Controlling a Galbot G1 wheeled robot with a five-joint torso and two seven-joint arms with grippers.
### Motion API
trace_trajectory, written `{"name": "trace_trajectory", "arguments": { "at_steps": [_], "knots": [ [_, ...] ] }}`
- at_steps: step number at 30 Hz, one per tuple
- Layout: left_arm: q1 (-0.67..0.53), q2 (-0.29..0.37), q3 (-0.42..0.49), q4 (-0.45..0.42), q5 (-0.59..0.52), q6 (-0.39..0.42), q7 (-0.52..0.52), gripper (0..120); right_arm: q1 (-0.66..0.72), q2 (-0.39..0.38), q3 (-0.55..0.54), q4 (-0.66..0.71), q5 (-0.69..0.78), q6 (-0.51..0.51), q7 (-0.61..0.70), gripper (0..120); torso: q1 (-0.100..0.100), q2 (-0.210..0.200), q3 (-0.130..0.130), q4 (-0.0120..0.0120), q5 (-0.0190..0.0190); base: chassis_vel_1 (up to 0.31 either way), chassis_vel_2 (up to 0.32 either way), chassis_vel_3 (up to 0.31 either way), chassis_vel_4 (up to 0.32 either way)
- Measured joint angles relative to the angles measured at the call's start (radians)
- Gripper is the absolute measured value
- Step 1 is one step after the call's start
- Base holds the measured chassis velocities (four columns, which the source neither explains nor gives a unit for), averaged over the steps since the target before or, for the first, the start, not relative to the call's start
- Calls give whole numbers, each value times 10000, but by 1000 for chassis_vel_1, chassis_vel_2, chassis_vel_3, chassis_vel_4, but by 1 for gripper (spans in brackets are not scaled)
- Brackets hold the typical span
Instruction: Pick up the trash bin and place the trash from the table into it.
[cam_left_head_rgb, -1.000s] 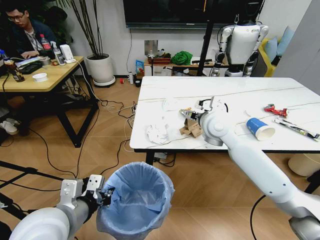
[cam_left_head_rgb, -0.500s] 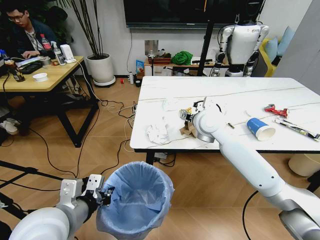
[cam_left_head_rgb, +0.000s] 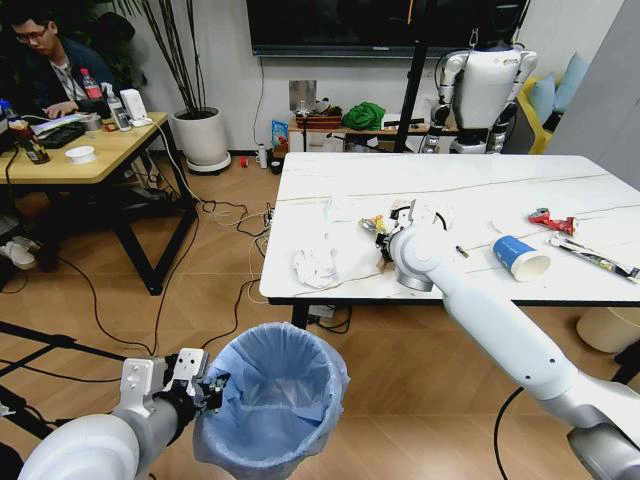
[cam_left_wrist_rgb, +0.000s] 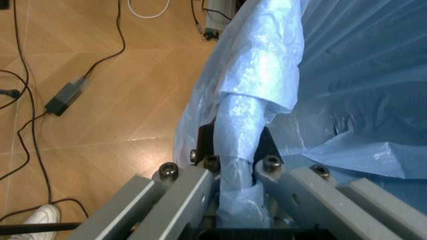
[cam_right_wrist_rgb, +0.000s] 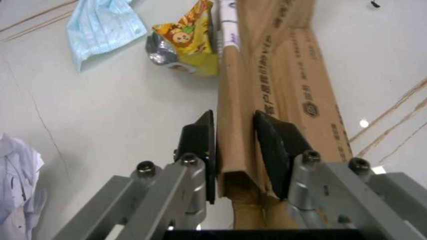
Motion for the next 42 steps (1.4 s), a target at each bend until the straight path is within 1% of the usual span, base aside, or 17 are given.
{"name": "trace_trajectory", "arguments": {
  "at_steps": [2, 3, 6, 11, 14, 15, 17, 18, 21, 28, 29, 31, 34, 35, 39, 40, 42],
  "knots": [
    [-20, -27, 1, 0, 0, 0, 0, 0, -53, -72, 22, 59, -134, 0, -103, 11, 0, -1, 0, 0, 0, 0, 0, 0, 0],
    [-20, -27, 1, 0, 0, 0, 0, 0, -53, -72, 22, 59, -134, 0, -103, 11, 0, -1, 0, 0, 0, 0, 0, 0, 0],
    [-76, -84, 51, 0, 23, 0, -30, 0, -180, -244, 203, 241, -422, 0, -485, 1, 0, -1, 0, 0, 0, 0, 0, 0, 0],
    [-150, -126, 129, 0, 37, 0, -60, 0, -428, -437, 582, 665, -708, 44, -1035, 1, 0, -1, 0, 0, 1, 0, 0, 0, 0],
    [-257, -179, 261, 0, 34, 0, -92, 0, -871, -731, 1247, 1386, -1142, 168, -2169, 1, 0, -1, 0, 0, 1, 0, 0, 0, 0],
    [-257, -179, 261, 0, 34, 0, -92, 0, -871, -731, 1247, 1386, -1142, 168, -2169, 1, 0, -1, 0, 0, 1, 0, 0, 0, 0],
    [-308, -204, 346, 0, 22, 0, -109, 0, -1250, -982, 1829, 2063, -1411, 325, -3162, 1, 0, -1, 0, -1, 0, 0, 0, 0, 0],
    [-308, -204, 346, 0, 22, 0, -109, 0, -1250, -982, 1829, 2063, -1411, 325, -3162, 1, 0, -1, 0, -1, 0, 0, 0, 0, 0],
    [-461, -258, 510, 0, -2, 0, -139, 0, -1767, -1384, 2726, 3126, -1421, 510, -4585, 1, -2, -1, -2, -3, 0, 0, 0, 0, 0],
    [-371, -452, 470, 0, -47, 0, -290, 0, -2215, -1651, 3348, 4162, -1115, 676, -6063, 1, -2, -1, -1, 0, 0, 0, 0, 0, 0],
    [-331, -527, 454, 0, -61, 0, -361, 0, -2461, -1686, 3469, 4509, -1037, 773, -6621, 1, -2, -1, -2, 3, -1, 0, 0, 0, 0],
    [-327, -549, 454, 0, -76, 0, -391, 0, -2578, -1703, 3529, 4625, -1015, 806, -6811, 1, -2, -1, -1, 3, -1, 0, 0, 0, 0],
    [-333, -572, 456, 1, -124, 0, -426, 0, -4019, -1838, 4295, 5407, -1203, 1019, -8169, 1, -2, -1, -1, -2, 1, 0, 0, 0, 0],
    [-333, -572, 456, 1, -124, 0, -426, 0, -4019, -1838, 4295, 5407, -1203, 1019, -8169, 1, -2, -1, -1, -2, 1, 0, 0, 0, 0],
    [-276, -622, 463, 0, -164, 0, -430, 0, -5577, -1842, 5207, 6177, -1819, 1135, -9921, 1, -2, -1, -2, -2, 1, 0, 0, 0, 0],
    [-276, -622, 463, 0, -164, 0, -430, 0, -5577, -1842, 5207, 6177, -1819, 1135, -9921, 1, -2, -1, -2, -2, 1, 0, 0, 0, 0],
    [-307, -654, 489, 0, -290, 0, -502, 0, -6391, -1816, 5600, 6557, -2195, 1159, -10741, 1, -2, -1, -2, 2, 0, 0, 0, 0, 0]
  ]
}}
